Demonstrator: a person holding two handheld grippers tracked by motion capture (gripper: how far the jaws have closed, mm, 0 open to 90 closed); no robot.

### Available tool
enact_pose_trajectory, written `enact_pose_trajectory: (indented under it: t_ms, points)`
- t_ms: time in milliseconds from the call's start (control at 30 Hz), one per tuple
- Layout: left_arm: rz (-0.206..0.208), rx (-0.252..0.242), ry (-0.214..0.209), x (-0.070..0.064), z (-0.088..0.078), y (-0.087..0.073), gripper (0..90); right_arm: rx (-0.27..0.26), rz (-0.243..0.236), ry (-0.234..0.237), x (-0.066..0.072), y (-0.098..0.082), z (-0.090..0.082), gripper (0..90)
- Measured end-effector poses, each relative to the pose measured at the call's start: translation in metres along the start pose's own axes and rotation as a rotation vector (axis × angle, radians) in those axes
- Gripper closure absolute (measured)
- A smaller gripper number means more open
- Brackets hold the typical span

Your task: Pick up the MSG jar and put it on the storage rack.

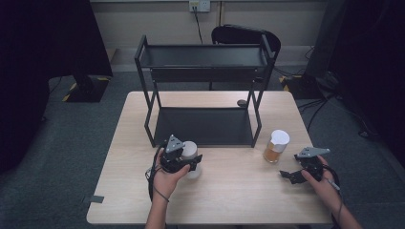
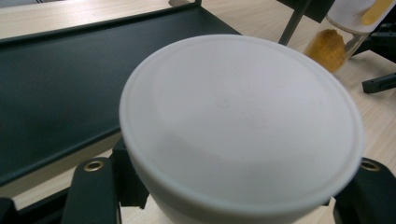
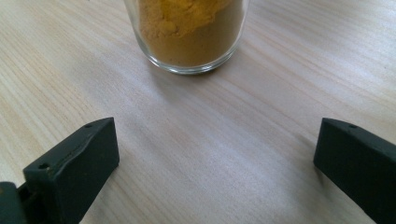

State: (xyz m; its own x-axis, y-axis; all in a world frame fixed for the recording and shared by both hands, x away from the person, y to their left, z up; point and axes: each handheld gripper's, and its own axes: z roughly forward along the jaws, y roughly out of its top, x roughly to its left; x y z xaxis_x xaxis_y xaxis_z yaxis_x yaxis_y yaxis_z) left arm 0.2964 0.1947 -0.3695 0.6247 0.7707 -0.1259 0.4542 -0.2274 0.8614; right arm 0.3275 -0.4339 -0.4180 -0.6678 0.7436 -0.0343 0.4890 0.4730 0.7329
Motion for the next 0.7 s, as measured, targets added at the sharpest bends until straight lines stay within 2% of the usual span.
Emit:
enact_pose_trajectory:
  t_ms: [100, 233, 433, 600, 700]
  points:
    - [-0.009, -0.005, -0.012, 0.003, 0.000, 0.005, 34.3, 0.000, 0.000, 0.000, 0.000, 0.000, 0.000, 0.0]
    - [0.007, 0.003, -0.014, 0.005, 0.001, 0.015, 34.3, 0.000, 0.000, 0.000, 0.000, 0.000, 0.000, 0.0]
    - [-0.001, -0.004, -0.032, 0.011, 0.002, 0.026, 34.3, 0.000, 0.000, 0.000, 0.000, 0.000, 0.000, 0.0]
    - [0.026, 0.011, -0.018, 0.011, 0.003, 0.040, 34.4, 0.000, 0.000, 0.000, 0.000, 0.000, 0.000, 0.0]
    - [0.019, 0.008, -0.022, 0.013, 0.003, 0.048, 34.3, 0.000, 0.000, 0.000, 0.000, 0.000, 0.000, 0.0]
